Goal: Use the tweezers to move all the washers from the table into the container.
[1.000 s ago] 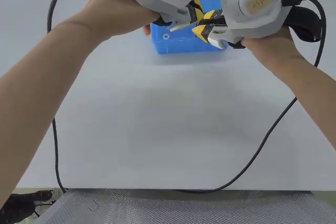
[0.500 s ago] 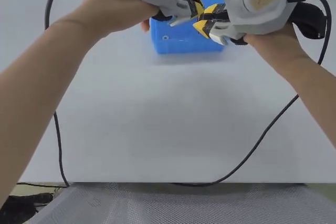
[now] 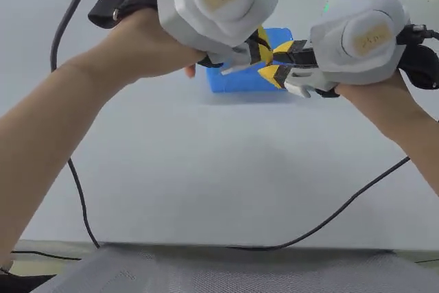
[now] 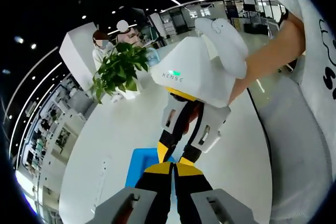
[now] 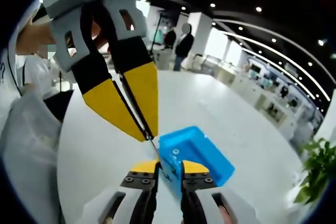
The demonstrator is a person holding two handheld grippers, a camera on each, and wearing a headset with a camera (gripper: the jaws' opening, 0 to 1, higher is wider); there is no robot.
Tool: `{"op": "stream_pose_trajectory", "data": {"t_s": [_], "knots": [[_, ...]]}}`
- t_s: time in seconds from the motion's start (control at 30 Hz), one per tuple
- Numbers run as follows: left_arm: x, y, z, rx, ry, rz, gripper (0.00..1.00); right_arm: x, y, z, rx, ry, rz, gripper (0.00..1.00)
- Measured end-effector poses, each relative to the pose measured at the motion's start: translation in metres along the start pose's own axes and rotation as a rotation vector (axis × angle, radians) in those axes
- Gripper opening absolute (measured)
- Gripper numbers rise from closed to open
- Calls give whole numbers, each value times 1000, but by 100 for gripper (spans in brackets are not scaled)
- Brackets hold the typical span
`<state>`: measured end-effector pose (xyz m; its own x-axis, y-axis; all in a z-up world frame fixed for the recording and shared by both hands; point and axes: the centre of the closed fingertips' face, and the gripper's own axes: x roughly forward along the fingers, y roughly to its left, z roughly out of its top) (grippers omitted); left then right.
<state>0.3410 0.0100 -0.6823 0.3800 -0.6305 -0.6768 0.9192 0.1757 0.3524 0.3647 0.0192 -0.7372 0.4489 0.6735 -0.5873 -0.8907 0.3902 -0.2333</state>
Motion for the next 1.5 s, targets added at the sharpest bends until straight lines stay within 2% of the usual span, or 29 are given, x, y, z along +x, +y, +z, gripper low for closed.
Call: {"op": "stream_pose_trajectory", "data": {"t_s": [0.07, 0.27, 0.37, 0.47, 0.57, 0.67, 0.9, 1.0, 1.03, 1.17, 1.27, 1.4, 1.5], "knots": [[-6, -11, 3, 6, -9, -19, 0, -4, 8, -5, -33, 22, 14, 13], [-10, -33, 8, 31, -18, -62, 0, -12, 28, -17, -68, 59, 51, 13], [-13, -40, 9, 44, -22, -77, 0, -16, 34, -21, -70, 64, 63, 13], [-28, -46, 6, 10, 3, -40, 0, -19, 36, -23, -61, 69, 68, 13], [-37, -54, 7, 1, 5, -35, 0, -20, 42, -23, -54, 66, 81, 14], [-35, -57, 5, 35, 6, -51, 0, -22, 51, -24, -87, 70, 105, 9], [-34, -70, -5, 73, 31, -94, 0, -24, 69, -37, -136, 104, 151, 8], [-27, -73, -17, 38, 30, -111, 0, -25, 75, -48, -185, 149, 165, 7], [-23, -76, -25, 30, 43, -122, 0, -25, 77, -51, -195, 158, 169, 7], [-9, -83, -48, 16, 59, -139, 0, -20, 86, -65, -209, 190, 183, 7], [-1, -89, -57, 0, 57, -151, 0, -14, 91, -76, -202, 214, 196, 7], [13, -94, -74, -6, 91, -143, 0, -6, 95, -90, -196, 249, 203, 7], [27, -100, -88, -48, 107, -131, 0, 1, 95, -101, -203, 276, 201, 7]]}}
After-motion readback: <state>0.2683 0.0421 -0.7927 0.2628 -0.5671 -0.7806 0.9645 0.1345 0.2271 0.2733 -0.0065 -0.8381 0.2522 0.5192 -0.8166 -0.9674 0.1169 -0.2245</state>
